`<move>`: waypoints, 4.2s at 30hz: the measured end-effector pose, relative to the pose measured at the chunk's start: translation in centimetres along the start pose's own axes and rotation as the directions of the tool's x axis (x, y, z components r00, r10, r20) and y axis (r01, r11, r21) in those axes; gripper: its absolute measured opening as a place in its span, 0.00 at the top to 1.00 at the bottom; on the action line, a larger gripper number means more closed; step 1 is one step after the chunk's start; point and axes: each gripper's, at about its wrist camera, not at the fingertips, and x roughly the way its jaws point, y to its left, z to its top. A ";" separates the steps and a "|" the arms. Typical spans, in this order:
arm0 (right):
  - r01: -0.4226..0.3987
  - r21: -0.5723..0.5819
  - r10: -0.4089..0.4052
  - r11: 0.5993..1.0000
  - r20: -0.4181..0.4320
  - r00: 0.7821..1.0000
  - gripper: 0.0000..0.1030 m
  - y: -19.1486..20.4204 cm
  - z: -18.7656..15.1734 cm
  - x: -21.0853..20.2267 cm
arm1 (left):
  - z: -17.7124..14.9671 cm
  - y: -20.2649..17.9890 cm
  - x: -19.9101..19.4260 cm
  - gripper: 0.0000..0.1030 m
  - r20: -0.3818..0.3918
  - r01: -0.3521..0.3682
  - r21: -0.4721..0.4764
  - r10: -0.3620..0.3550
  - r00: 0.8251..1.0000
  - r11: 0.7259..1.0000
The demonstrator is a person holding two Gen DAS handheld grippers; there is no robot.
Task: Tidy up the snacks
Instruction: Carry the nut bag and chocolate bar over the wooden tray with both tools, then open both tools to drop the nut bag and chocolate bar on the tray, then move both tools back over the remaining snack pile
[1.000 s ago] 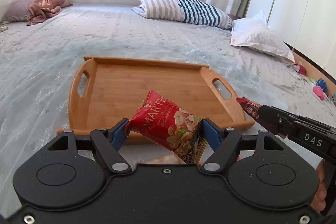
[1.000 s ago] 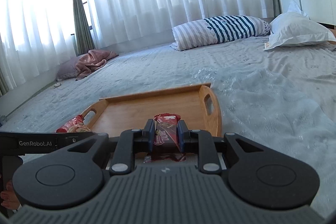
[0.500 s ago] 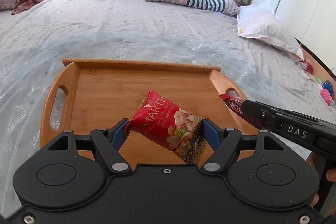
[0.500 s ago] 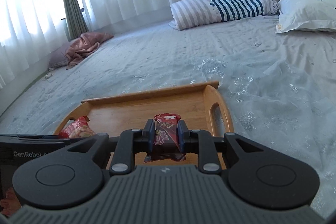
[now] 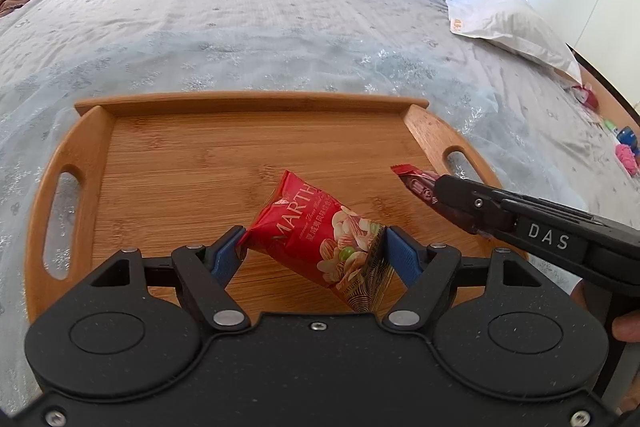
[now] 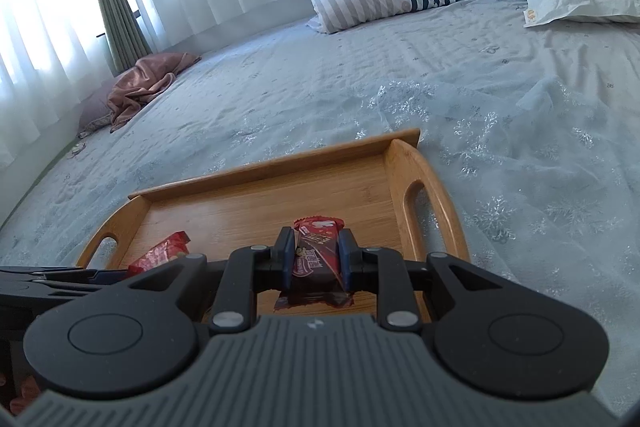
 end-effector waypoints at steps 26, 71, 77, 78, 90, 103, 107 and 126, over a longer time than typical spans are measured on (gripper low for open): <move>-0.019 0.054 0.020 0.998 -0.022 1.000 0.73 -1.2 -1.4 1.5 | -0.5 0.0 2.1 0.28 0.001 -0.026 0.035 0.026 1.000 0.999; -0.033 -0.167 0.056 0.985 0.135 0.989 0.11 1.7 -6.3 -10.3 | -10.2 -3.1 -12.4 0.00 0.259 -0.101 0.128 0.065 0.964 0.987; -0.028 -0.203 0.061 0.979 0.156 0.986 0.09 2.6 -7.7 -11.6 | -11.6 -3.6 -13.5 0.00 0.274 -0.108 0.142 0.066 0.959 0.984; -0.029 -0.205 0.062 0.978 0.159 0.985 0.08 2.7 -7.9 -11.8 | -11.7 -3.7 -13.7 0.00 0.276 -0.109 0.142 0.066 0.959 0.984; -0.018 -0.260 0.070 0.966 0.191 0.979 0.02 3.2 -9.6 -14.2 | -13.5 -4.1 -15.7 0.00 0.283 -0.106 0.113 0.070 0.957 0.988; 0.017 -0.279 0.040 0.960 0.198 0.979 0.01 2.6 -11.8 -15.0 | -15.9 -3.8 -16.7 0.00 0.301 -0.114 0.044 0.096 0.949 0.993; 0.026 -0.274 0.030 0.962 0.196 0.980 0.01 2.4 -12.5 -14.9 | -16.5 -3.9 -16.5 0.00 0.313 -0.135 0.036 0.117 0.943 0.990; 0.056 -0.275 -0.009 0.960 0.167 0.986 0.01 2.3 -15.5 -14.6 | -19.8 -2.6 -15.7 0.00 0.322 -0.197 -0.014 0.191 0.927 0.980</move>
